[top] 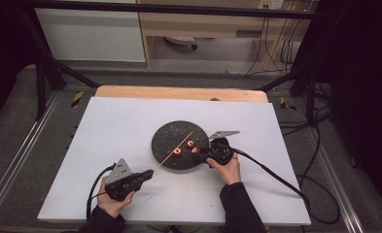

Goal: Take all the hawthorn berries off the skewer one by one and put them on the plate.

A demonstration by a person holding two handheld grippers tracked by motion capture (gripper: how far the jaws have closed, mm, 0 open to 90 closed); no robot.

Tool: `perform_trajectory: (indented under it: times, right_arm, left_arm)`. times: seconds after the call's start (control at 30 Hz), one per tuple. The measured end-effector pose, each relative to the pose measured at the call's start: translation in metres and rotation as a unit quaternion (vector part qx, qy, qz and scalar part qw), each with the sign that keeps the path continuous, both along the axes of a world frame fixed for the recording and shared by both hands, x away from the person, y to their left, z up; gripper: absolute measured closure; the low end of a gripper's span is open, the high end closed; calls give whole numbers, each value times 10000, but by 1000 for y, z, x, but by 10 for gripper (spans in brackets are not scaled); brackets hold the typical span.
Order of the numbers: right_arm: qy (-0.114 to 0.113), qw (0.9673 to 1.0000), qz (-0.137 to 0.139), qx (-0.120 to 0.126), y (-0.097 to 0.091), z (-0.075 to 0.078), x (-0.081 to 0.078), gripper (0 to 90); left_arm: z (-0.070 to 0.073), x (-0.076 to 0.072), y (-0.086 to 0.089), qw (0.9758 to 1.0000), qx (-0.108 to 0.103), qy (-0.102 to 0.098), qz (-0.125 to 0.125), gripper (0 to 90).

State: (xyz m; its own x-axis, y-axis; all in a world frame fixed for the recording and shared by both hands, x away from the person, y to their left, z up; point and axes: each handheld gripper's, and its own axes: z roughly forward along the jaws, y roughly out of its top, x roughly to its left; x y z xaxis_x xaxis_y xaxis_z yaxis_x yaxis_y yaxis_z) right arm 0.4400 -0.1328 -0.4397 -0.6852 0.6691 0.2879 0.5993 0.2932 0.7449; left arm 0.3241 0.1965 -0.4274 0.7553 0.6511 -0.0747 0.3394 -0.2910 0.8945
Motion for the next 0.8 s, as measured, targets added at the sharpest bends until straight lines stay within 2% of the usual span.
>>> perform_trajectory:
  times: [0.07, 0.23, 0.33, 0.47, 0.53, 0.6, 0.8]
  right_arm:
    - [-64, 10000, -4, -48, -1, 1, 0, 539]
    - [-215, 9998, -24, 22, -5, 11, -5, 477]
    - [-312, 9995, -32, 42, -8, 18, -11, 409]
    - [-427, 9991, -18, 40, -13, 24, -20, 268]
    - [-487, 9988, -23, 38, -17, 25, -25, 212]
    - [-452, 9990, 1, 46, -22, 25, -30, 184]
    - [-511, 9986, -61, -141, -40, 17, -43, 90]
  left_arm:
    - [0, 0, 0, 10000, 2, 6, 2, 882]
    - [1, 0, 1, 10000, -4, 15, 48, 881]
    - [1, 0, 1, 10000, -2, 15, 63, 881]
    - [2, 1, 0, 10000, -6, 14, 83, 882]
    - [3, 1, -1, 10000, 8, 30, 84, 881]
    - [3, 1, -2, 10000, 29, 28, 88, 881]
    - [7, 2, -4, 9999, 25, 59, 143, 881]
